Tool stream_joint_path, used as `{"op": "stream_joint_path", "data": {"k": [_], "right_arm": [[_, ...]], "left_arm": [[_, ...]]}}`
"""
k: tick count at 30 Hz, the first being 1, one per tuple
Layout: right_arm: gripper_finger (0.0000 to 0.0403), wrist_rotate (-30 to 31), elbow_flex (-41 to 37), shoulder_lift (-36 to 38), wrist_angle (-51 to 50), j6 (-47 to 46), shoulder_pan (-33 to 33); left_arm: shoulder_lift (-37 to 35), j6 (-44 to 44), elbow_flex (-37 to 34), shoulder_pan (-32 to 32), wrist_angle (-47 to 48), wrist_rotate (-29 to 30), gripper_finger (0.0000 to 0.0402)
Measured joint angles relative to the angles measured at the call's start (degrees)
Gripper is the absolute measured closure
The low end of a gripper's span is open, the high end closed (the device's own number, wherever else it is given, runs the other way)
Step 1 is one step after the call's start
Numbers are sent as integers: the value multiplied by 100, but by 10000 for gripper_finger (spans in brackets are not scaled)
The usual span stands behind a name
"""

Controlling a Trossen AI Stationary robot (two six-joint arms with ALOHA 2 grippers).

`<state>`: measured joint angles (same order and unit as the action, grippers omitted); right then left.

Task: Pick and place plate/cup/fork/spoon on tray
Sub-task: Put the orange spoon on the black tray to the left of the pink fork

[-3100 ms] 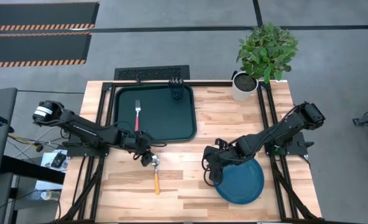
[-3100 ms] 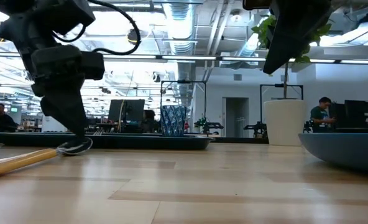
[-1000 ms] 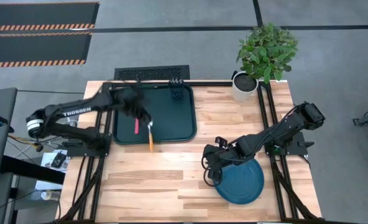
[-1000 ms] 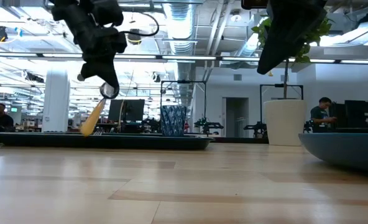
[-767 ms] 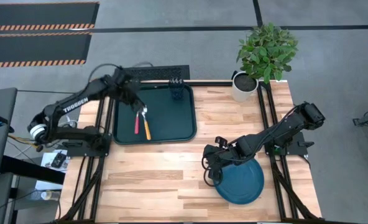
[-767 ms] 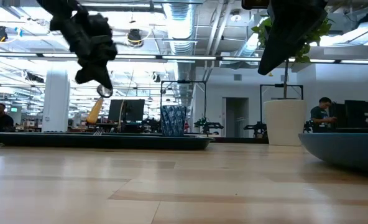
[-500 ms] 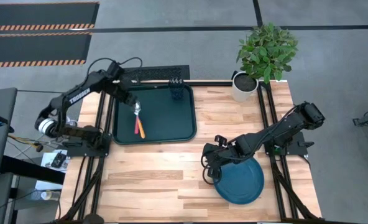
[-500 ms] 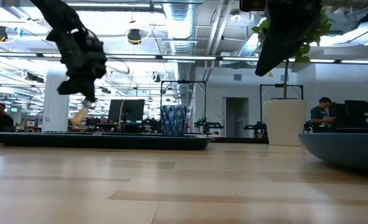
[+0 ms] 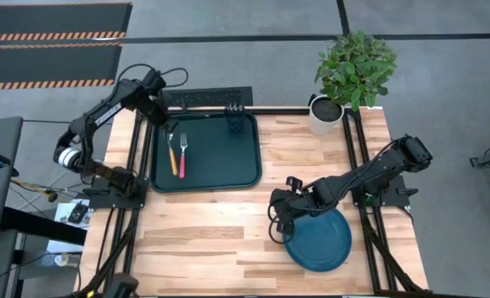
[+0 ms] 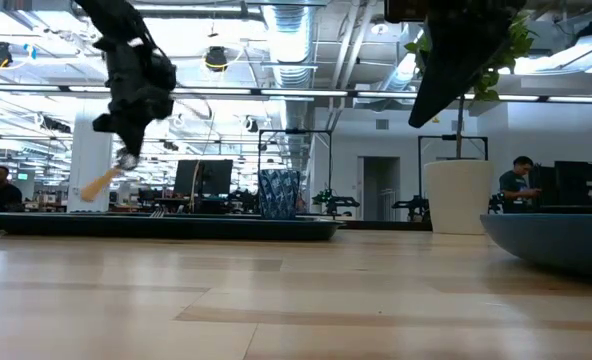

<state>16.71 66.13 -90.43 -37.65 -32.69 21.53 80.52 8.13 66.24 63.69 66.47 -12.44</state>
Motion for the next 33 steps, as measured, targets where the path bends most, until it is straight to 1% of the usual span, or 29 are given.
{"op": "stream_joint_path", "data": {"k": [2,4,7,9,16,19,23,26,33], "right_arm": [[269,0,0,0,-54,0,1],[269,4,0,0,-115,-8,8],[269,72,-71,2,-31,-34,12],[269,115,-138,-4,-92,-140,12],[269,129,-455,-2,130,-391,12],[269,129,-517,-2,224,-393,-1],[269,129,-533,-2,271,-393,-23],[269,132,-533,-2,265,-391,-2],[269,147,-533,-2,260,-340,8]], "left_arm": [[335,172,135,33,466,286,401],[688,258,259,49,705,490,401],[1099,271,367,49,724,540,401],[1228,351,428,49,603,541,401],[1275,769,432,197,364,454,401],[1273,793,375,219,38,253,401],[1275,897,247,204,-420,-238,401],[1275,1077,190,211,-404,-263,401],[1275,1131,190,382,-416,-334,401]]}}
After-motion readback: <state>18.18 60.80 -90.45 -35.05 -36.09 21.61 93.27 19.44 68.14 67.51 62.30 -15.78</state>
